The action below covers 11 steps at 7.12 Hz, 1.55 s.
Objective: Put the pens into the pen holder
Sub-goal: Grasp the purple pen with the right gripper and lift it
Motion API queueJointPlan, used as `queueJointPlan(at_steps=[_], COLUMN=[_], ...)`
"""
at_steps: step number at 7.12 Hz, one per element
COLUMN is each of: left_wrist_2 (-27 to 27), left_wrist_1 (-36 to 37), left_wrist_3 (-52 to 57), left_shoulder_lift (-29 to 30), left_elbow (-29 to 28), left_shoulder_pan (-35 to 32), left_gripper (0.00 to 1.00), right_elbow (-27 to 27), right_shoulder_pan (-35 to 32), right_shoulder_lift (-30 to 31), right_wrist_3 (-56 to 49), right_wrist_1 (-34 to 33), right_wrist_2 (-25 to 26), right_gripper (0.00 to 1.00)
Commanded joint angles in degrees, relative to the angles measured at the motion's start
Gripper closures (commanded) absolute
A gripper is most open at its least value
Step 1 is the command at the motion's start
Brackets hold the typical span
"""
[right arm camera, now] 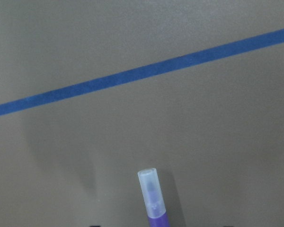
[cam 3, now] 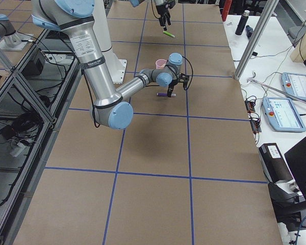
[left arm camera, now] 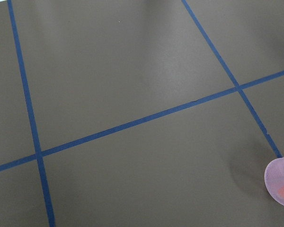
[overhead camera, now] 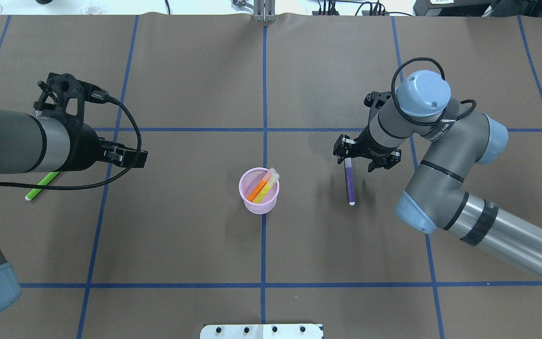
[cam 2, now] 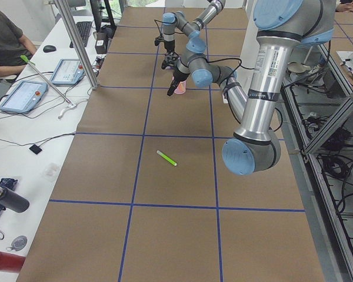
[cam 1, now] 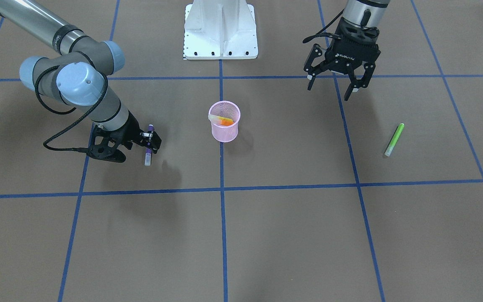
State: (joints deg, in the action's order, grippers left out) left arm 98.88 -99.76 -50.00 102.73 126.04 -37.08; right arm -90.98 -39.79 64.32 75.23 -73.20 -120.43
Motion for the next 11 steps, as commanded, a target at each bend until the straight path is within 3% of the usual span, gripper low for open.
queueJointPlan(at_steps=[1, 5, 6, 7, 8, 11], left_wrist_2=[-0.01, -0.01, -0.01, -0.01, -0.01, -0.01], left_wrist_1=[0.0, 0.0, 0.0, 0.0, 0.0, 0.0], left_wrist_3=[-0.45, -0.45, -0.54, -0.54, -0.54, -0.54], left_shoulder_lift=[0.1, 0.02, 0.1, -0.07, -0.07, -0.16], left_elbow=[-0.18, -0.1, -0.18, -0.1, -0.1, -0.1], left_shoulder_pan=[0.08, -0.01, -0.01, -0.01, -0.01, -0.01], left_gripper=[0.01, 0.01, 0.01, 0.01, 0.01, 0.01], right_elbow=[1.16, 1.94, 1.95, 1.95, 1.86, 1.08], right_shoulder_pan=[0.68, 2.08, 2.17, 2.17, 2.17, 1.74], right_shoulder_lift=[0.11, -0.77, -0.51, -0.42, -0.42, -0.77], right_wrist_3=[-5.34, -6.77, -6.77, -6.77, -6.77, -6.68], right_wrist_1=[-0.01, 0.34, 0.43, 0.43, 0.52, 0.17], right_wrist_2=[-0.16, 0.54, 0.54, 0.54, 0.11, -0.07], right_gripper=[0.34, 0.43, 0.54, 0.73, 1.0, 1.0])
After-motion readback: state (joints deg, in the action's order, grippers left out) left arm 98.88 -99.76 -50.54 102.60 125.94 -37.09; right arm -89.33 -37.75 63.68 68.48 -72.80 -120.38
